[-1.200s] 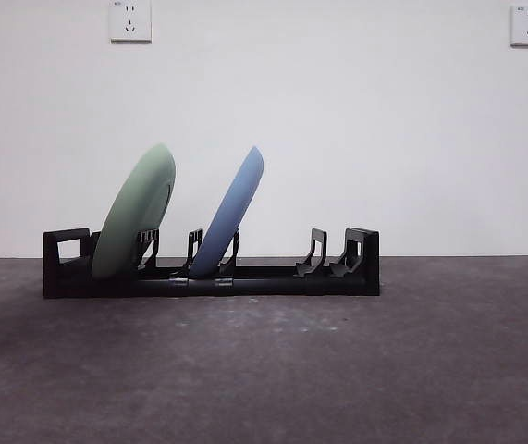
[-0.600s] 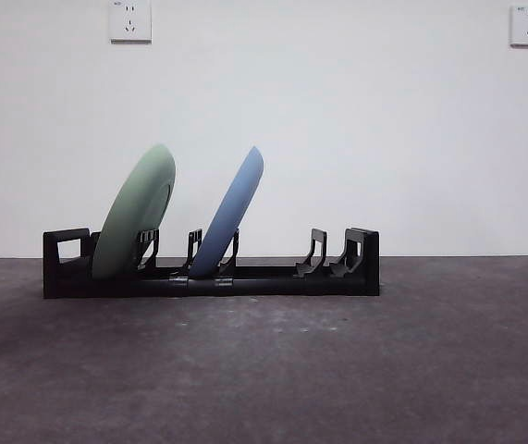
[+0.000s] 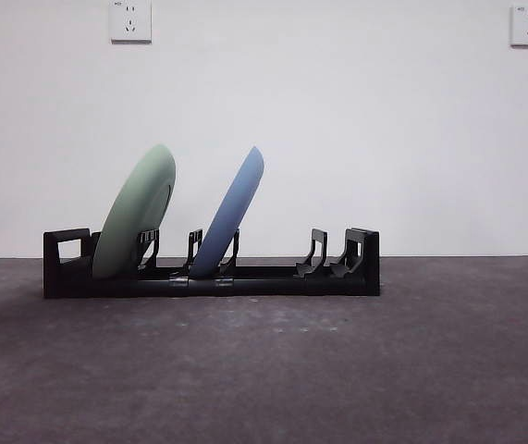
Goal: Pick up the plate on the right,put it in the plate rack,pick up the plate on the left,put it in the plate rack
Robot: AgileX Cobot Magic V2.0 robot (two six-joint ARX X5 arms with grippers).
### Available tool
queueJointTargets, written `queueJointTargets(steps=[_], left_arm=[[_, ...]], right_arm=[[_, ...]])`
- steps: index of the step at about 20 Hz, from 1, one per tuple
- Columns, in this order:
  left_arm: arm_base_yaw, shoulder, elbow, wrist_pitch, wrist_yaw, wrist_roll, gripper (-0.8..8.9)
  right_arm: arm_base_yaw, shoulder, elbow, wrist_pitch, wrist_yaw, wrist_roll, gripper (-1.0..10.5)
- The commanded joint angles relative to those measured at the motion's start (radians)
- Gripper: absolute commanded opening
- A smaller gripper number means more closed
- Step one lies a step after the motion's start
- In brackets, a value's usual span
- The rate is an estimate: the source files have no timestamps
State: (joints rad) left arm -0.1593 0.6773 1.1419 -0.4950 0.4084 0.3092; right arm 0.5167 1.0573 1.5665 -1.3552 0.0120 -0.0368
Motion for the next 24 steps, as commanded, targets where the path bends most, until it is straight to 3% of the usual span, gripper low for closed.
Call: queueJointTargets(steps=[1,5,11,22,24], left_arm=[[0.093,-0.102,-0.123,0.086,-0.034,0.063,-0.03],[0.164,-0.276,-0.419,0.307,-0.08,0.031,-0.03],[0.17,-0.465,-0.822,0.468,-0.222,-0.098,-0.03],[0.17,-0.673,-1.134,0.48,-0.36,-0.248,-0.03],[0.17,-0.674,-1.135,0.398,-0.361,-0.265,-0.03]], right_arm=[[0.0,0.001,-0.008,-0.022,0.004,0.007,0.0],[0.0,0.001,-0.008,-0.022,0.005,0.007,0.0],[0.0,0.001,-0.008,-0.022,0.005,0.007,0.0],[0.0,0.001,-0.008,-0.022,0.005,0.007,0.0],[0.0,0.001,-0.008,-0.022,0.005,0.007,0.0]])
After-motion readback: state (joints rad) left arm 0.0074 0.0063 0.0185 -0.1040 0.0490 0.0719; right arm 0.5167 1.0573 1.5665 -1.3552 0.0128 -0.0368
